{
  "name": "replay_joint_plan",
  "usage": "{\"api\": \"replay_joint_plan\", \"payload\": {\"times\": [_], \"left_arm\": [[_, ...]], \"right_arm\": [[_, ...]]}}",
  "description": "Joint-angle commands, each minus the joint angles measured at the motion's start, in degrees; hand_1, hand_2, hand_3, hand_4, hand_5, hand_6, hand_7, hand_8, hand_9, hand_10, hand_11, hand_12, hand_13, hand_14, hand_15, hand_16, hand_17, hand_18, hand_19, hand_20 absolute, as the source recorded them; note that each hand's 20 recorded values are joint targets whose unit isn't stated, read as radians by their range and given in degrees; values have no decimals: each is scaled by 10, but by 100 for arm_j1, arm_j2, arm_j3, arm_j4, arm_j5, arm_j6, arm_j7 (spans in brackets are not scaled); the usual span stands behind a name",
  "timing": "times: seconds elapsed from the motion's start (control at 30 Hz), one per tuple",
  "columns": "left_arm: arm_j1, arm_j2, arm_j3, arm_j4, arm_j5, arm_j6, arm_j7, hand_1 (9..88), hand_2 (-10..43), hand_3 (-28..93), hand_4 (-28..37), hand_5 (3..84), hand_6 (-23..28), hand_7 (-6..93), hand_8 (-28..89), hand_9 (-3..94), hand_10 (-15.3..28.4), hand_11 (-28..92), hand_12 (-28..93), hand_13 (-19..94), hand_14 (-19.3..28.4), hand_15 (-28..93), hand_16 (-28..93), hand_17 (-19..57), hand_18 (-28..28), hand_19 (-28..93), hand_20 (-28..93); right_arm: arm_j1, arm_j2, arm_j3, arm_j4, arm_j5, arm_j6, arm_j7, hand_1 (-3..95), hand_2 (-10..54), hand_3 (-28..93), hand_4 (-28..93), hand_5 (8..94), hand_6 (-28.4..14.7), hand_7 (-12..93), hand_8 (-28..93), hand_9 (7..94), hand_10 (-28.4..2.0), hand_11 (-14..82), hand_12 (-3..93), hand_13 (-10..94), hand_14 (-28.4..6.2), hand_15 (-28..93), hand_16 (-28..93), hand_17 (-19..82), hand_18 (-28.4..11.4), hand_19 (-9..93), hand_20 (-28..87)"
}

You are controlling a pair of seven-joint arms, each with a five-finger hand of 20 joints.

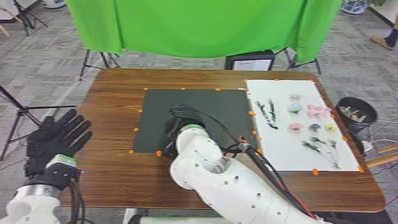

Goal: Arrange flowers

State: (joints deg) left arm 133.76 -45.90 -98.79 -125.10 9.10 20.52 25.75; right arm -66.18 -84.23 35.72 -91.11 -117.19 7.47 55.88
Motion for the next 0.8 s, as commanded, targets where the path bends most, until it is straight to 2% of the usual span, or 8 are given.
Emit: {"api": "replay_joint_plan", "payload": {"times": [0.03, 0.2, 0.23, 0.3, 0.5, 0.57, 0.7, 0.8], "left_arm": [[-185, 101, 228, 64, -39, 57, -32, 252, 117, 745, -283, 467, 106, 94, -67, 383, 166, 179, 116, 261, 165, 324, -69, -55, 160, 379, 92], [-232, 120, 368, 78, -76, 50, 57, 253, 117, 745, -283, 467, 106, 95, -67, 383, 166, 180, 115, 262, 165, 324, -69, -55, 161, 379, 92], [-326, 116, 424, 115, -50, 33, -4, 253, 117, 744, -283, 467, 106, 95, -67, 383, 166, 180, 116, 262, 165, 324, -69, -55, 161, 379, 92], [-337, 132, 491, 111, -70, 11, 89, 253, 117, 744, -283, 467, 106, 96, -67, 383, 166, 182, 116, 261, 165, 324, -70, -55, 161, 379, 92], [-456, 131, 595, 162, -24, 34, 47, 253, 117, 745, -283, 467, 107, 100, -66, 382, 167, 183, 117, 259, 167, 329, -68, -55, 160, 379, 92], [-457, 101, 595, 163, -70, 40, 84, 254, 117, 745, -283, 467, 107, 102, -66, 381, 167, 184, 119, 258, 168, 333, -67, -55, 160, 379, 92], [-366, 82, 499, 138, -7, 11, 87, 254, 116, 746, -283, 469, 108, 104, -67, 380, 168, 186, 121, 257, 170, 339, -66, -55, 160, 380, 92], [-367, 108, 452, 153, 89, 78, 139, 255, 116, 745, -283, 469, 108, 106, -67, 380, 169, 187, 122, 258, 171, 340, -67, -55, 160, 380, 92]], "right_arm": [[-322, -453, -21, 150, -303, -44, -31, 556, -95, 770, -176, 720, 3, 526, 166, 937, -84, 165, 483, 868, -69, 428, 511, 523, -237, 909, 282], [-495, -626, 96, 199, -479, -168, -137, 558, -95, 764, -185, 722, -1, 516, 162, 937, -84, 168, 480, 868, -70, 435, 502, 527, -236, 913, 276], [-512, -661, 133, 234, -501, -147, -124, 558, -95, 762, -187, 723, -1, 514, 162, 937, -84, 167, 480, 868, -70, 436, 500, 528, -236, 914, 275], [-546, -738, 204, 292, -550, -178, -162, 558, -95, 760, -190, 724, -2, 508, 161, 937, -84, 167, 479, 868, -71, 437, 497, 528, -235, 914, 273], [-601, -669, 274, 300, -701, -395, -344, 540, -95, 738, -240, 725, -18, 460, 165, 931, -92, 143, 474, 851, -88, 465, 443, 518, -237, 917, 259], [-603, -689, 300, 316, -701, -452, -295, 523, -95, 737, -263, 721, -21, 446, 166, 925, -96, 135, 472, 838, -96, 479, 410, 508, -237, 913, 256], [-615, -600, 258, 329, -792, -535, -233, 511, -95, 733, -278, 717, -22, 440, 167, 918, -100, 141, 463, 831, -101, 489, 382, 502, -241, 910, 257], [-643, -594, 304, 299, -713, -510, -131, 504, -95, 722, -279, 715, -23, 436, 167, 902, -107, 173, 438, 824, -105, 496, 369, 494, -246, 908, 260]]}}
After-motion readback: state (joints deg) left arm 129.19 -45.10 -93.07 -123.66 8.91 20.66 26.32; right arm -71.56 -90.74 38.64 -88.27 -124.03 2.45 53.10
